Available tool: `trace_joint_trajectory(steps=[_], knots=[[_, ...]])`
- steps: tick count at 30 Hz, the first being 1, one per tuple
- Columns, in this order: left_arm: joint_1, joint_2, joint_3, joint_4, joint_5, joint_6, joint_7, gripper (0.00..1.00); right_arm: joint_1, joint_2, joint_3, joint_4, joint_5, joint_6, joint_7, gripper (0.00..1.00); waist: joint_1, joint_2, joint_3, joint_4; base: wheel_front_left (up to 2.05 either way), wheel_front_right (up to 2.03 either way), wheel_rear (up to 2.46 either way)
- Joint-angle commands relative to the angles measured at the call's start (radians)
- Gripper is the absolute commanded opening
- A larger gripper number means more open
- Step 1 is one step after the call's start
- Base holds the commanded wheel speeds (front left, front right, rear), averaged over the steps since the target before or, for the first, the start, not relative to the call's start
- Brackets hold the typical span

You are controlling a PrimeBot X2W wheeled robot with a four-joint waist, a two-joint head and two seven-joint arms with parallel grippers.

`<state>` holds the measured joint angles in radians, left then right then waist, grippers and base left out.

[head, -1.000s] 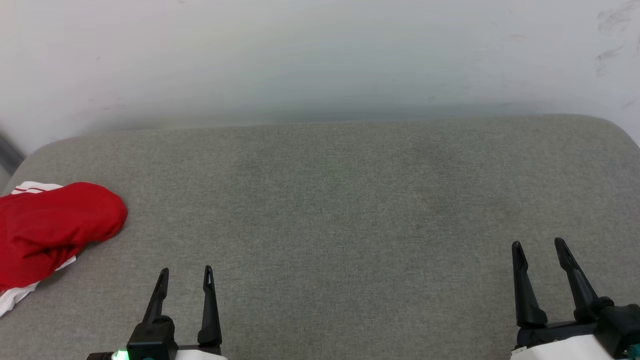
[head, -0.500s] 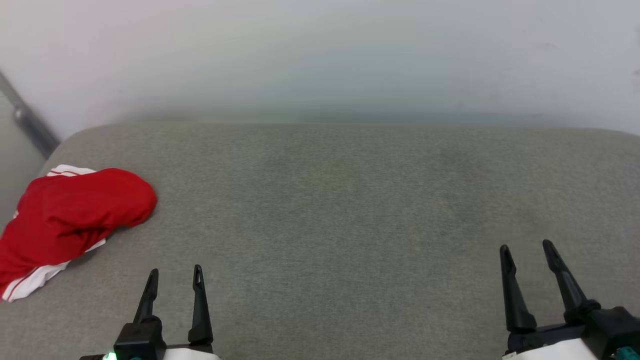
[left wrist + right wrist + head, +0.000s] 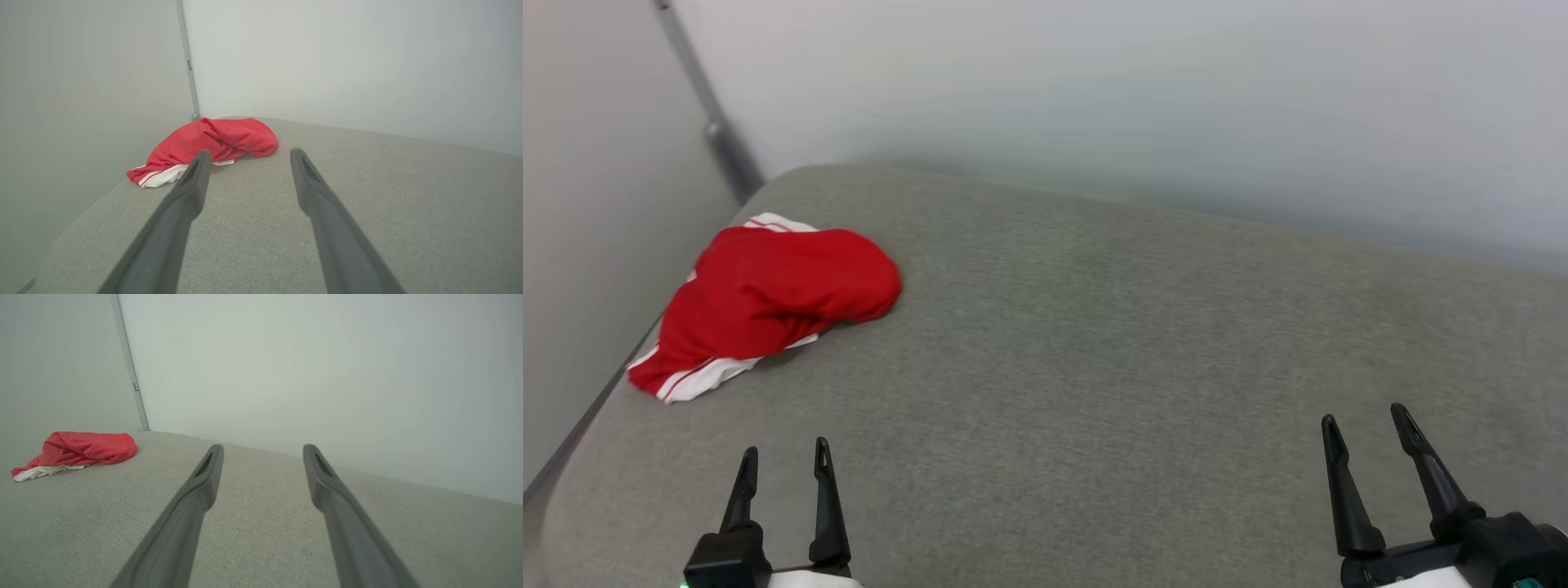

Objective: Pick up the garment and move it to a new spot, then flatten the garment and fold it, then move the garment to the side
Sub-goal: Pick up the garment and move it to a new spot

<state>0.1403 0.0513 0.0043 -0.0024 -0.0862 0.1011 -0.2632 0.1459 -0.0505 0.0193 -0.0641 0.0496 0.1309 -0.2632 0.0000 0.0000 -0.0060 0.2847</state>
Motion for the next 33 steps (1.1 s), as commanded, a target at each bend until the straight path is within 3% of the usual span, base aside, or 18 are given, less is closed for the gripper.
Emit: trace_joint_trajectory(steps=[1, 13, 23, 27, 33], knots=[[0.011, -0.001, 0.001, -0.001, -0.009, 0.004, -0.003, 1.0, 0.01, 0.0, 0.002, -0.004, -0.008, 0.0, -0.002, 1.0, 0.0, 0.0, 0.001, 0.044, 0.0, 0.0, 0.0], [0.005, -0.001, 0.028, -0.021, -0.039, 0.02, -0.002, 1.0, 0.001, 0.001, 0.015, -0.018, -0.025, 0.0, -0.002, 1.0, 0.0, 0.0, 0.024, 0.205, 0.0, 0.0, 0.0], [0.009, -0.001, 0.031, -0.048, -0.048, 0.058, -0.003, 1.0, -0.035, 0.0, 0.046, -0.01, -0.051, 0.0, -0.002, 1.0, 0.0, 0.0, 0.05, 0.221, 0.0, 0.0, 0.0], [-0.031, -0.001, 0.041, -0.043, -0.041, 0.028, -0.003, 1.0, -0.036, 0.0, 0.038, -0.02, -0.053, 0.0, -0.002, 1.0, 0.0, 0.0, 0.056, 0.216, 0.0, 0.0, 0.0], [-0.185, 0.042, 0.106, -0.022, -0.038, -0.081, -0.002, 1.0, -0.052, 0.0, 0.025, -0.036, -0.079, 0.0, -0.002, 1.0, 0.0, 0.0, 0.108, 0.193, 0.0, 0.0, 0.0]])
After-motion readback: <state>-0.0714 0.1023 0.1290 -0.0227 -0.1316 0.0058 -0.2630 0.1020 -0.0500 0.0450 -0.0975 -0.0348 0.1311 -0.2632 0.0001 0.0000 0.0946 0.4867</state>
